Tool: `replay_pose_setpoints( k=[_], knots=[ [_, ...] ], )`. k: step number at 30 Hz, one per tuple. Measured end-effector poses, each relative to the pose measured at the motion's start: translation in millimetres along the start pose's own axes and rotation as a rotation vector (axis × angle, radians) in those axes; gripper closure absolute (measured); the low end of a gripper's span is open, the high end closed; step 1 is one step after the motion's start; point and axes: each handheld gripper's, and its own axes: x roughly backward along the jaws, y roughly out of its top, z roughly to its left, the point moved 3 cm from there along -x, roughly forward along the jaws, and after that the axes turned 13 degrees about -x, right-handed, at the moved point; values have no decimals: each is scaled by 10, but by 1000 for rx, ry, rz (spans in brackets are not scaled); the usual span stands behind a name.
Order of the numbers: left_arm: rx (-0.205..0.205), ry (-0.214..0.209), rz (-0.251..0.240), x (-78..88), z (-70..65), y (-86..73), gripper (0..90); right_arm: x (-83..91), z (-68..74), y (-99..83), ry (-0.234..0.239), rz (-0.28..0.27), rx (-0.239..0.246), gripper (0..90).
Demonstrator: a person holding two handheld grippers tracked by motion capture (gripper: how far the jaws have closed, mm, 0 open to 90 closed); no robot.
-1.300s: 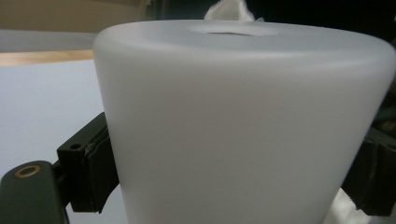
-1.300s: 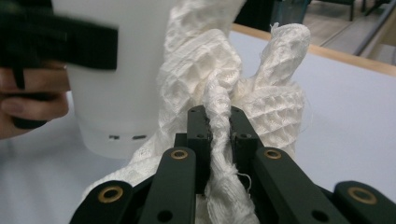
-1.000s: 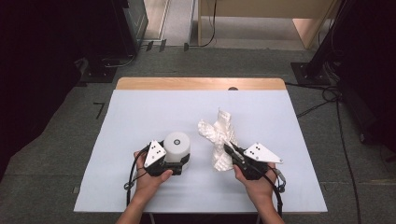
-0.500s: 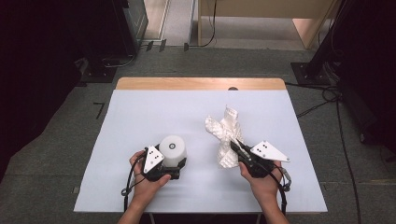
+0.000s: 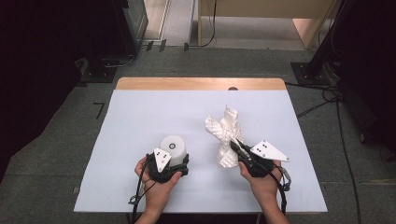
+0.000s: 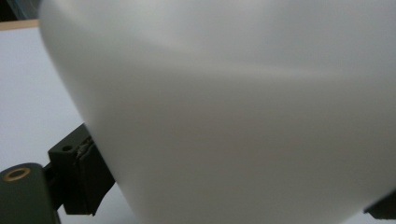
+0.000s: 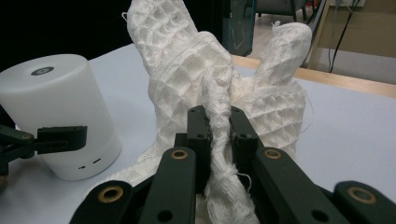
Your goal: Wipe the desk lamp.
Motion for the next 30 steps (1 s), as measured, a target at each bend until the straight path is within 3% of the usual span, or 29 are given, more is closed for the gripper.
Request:
replay_pose_setpoints(
  k=[4, 6, 8, 11, 13, 15, 16, 17, 19, 24, 30],
  knots=[
    [-21, -15, -6, 10, 11, -3, 78, -14, 23, -14, 4, 5, 3, 825],
    [-35, -100, -17, 8, 56, 8, 81, -22, 43, -11, 13, 2, 10, 825],
    [-31, -204, -55, 14, 106, 32, 81, -11, 69, -8, 24, 2, 4, 824],
    [-7, -470, -137, 45, 176, 90, 81, 23, 143, 35, 64, -14, 15, 824],
    [-19, -603, -197, 90, 201, 129, 82, 53, 221, 78, 97, -30, 30, 825],
    [-17, -680, -203, 108, 206, 159, 82, 82, 322, 112, 129, -41, 46, 825],
    [-17, -680, -203, 108, 206, 159, 82, 90, 376, 124, 146, -48, 57, 824],
    [-13, -733, -201, 114, 196, 181, 82, 101, 451, 130, 167, -52, 68, 825],
    [-24, -758, -191, 117, 160, 183, 82, 97, 555, 124, 193, -53, 89, 824],
    [-45, -757, -181, 118, 95, 202, 82, 37, 735, 44, 231, -20, 132, 825],
    [28, -727, -226, 168, 201, 272, 82, -157, 770, -232, 208, 72, 128, 825]
  ],
)
